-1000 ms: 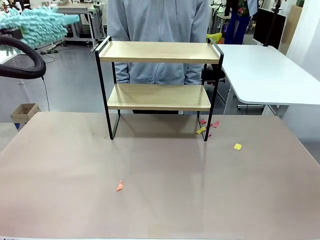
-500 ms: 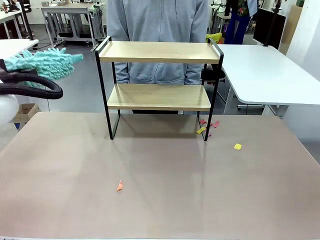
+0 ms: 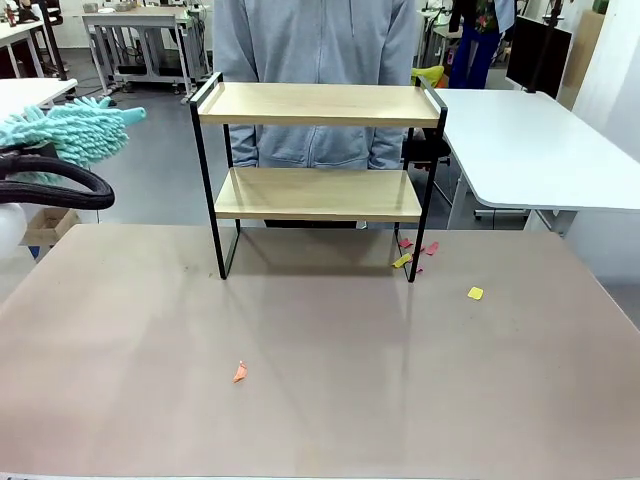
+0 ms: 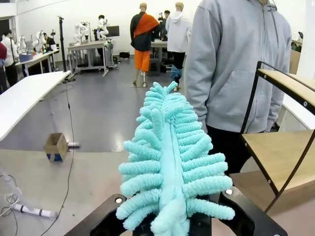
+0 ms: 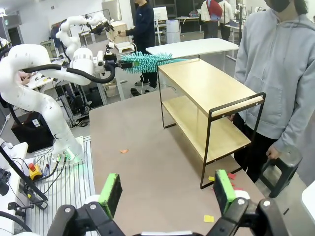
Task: Clean the shelf.
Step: Hand the Duster back to the human.
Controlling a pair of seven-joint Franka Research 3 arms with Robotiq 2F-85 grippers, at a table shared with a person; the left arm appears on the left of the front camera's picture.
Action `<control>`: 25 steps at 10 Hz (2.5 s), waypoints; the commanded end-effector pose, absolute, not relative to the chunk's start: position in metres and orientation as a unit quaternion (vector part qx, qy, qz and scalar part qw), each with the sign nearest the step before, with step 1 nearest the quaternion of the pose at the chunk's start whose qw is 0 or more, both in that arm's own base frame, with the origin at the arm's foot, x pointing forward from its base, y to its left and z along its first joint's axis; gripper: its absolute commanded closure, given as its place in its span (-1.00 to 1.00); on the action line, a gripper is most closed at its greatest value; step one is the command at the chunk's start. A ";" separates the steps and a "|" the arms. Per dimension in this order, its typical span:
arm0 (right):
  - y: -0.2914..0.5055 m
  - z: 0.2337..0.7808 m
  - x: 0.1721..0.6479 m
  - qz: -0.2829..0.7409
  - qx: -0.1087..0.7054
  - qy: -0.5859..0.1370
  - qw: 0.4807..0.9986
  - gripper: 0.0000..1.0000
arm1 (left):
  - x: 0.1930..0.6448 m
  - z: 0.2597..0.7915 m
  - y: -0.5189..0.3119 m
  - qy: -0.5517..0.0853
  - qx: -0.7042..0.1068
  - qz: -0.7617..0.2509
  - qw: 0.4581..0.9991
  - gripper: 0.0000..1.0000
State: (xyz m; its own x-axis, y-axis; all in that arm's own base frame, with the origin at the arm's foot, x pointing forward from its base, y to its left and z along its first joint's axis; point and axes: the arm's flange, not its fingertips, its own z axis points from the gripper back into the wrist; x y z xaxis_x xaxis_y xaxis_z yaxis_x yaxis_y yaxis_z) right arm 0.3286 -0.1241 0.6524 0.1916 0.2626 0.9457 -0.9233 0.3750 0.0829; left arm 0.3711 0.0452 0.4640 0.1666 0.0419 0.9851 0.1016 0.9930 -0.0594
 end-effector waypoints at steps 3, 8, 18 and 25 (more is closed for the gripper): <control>-0.124 0.656 0.330 0.434 0.358 -0.474 0.678 -1.00 | 0.375 0.458 0.040 -0.636 -0.061 -0.024 0.769 0.66; -0.124 0.656 0.330 0.434 0.358 -0.474 0.678 -1.00 | 0.375 0.458 0.040 -0.636 -0.061 -0.024 0.769 0.66; -0.124 0.656 0.330 0.434 0.358 -0.474 0.678 -1.00 | 0.375 0.458 0.040 -0.636 -0.061 -0.024 0.769 0.66; -0.124 0.656 0.330 0.434 0.358 -0.474 0.678 -1.00 | 0.361 0.474 0.043 -0.602 -0.062 -0.046 0.795 -1.00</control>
State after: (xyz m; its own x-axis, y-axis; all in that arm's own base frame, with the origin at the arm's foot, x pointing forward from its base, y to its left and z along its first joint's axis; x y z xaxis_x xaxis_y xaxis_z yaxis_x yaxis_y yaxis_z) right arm 0.3287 -0.1242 0.6524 0.1917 0.2626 0.9457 -0.9233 0.3751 0.0830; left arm 0.3731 0.0359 0.4583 0.2484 -0.0090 0.9686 0.1417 0.9895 -0.0272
